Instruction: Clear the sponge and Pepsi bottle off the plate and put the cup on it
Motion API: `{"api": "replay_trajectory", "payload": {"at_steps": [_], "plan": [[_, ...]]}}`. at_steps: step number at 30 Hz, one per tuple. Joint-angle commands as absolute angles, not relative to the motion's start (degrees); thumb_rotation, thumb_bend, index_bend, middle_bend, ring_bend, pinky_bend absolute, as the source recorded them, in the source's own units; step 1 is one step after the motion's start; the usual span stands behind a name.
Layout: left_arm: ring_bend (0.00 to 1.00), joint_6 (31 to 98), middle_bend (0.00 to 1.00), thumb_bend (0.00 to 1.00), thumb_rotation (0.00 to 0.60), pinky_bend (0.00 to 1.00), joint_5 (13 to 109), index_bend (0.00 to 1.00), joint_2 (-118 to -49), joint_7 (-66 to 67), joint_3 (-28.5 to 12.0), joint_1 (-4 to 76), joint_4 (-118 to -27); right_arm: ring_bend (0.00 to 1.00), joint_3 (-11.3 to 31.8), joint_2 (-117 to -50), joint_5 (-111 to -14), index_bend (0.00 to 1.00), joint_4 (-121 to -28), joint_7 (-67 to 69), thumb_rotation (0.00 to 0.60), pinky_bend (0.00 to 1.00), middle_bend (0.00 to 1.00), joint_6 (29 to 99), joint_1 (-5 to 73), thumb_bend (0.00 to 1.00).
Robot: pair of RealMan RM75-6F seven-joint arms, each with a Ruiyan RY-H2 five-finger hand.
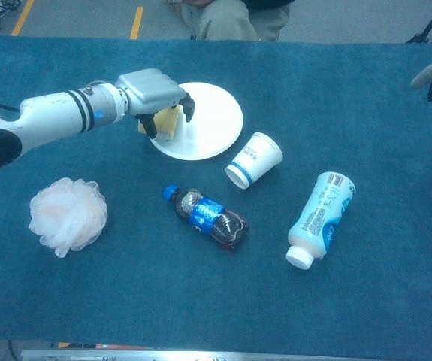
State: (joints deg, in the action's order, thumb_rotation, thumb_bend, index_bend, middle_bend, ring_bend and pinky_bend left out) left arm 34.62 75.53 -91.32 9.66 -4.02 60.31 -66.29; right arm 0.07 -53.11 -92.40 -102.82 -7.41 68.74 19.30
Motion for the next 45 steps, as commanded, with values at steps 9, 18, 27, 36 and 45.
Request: {"api": "replay_trajectory", "payload": {"at_steps": [9,18,27,36,45], "plan": [[0.44,39.05,0.43,0.30,0.600,0.39,75.54,0.41,-85.30,9.26,-2.64,56.08,-74.10,0.31,0.03,-52.97,-92.96,0.28,-103.58,-7.79,0.600,0.48,0.41,68.61,19.45,0.00],[0.45,45.09,0.43,0.30,0.600,0.41,76.14,0.41,-75.49,10.34,0.29,50.06,-85.17,0.31,0.18,-53.48,-93.52,0.28,-104.02,-8.27,0.600,0.48,0.41,67.54,20.36,0.00],[0.45,48.74,0.43,0.30,0.600,0.41,75.66,0.41,-66.93,12.42,5.08,43.59,-92.86,0.31,0.13,-53.95,-93.94,0.28,-104.09,-8.24,0.600,0.48,0.41,67.09,20.80,0.00],[0.39,52.57,0.35,0.30,0.600,0.40,75.07,0.31,-61.84,12.15,4.39,40.23,-97.33,0.31,-0.20,-54.01,-94.59,0.28,-104.32,-8.24,0.600,0.48,0.41,67.61,20.59,0.00],[0.12,49.14,0.09,0.24,0.493,0.26,66.89,0.00,-62.88,15.15,-0.21,42.94,-100.80,0.31,-0.44,-53.69,-94.80,0.28,-104.22,-7.72,0.600,0.48,0.41,68.58,19.98,0.00]]}}
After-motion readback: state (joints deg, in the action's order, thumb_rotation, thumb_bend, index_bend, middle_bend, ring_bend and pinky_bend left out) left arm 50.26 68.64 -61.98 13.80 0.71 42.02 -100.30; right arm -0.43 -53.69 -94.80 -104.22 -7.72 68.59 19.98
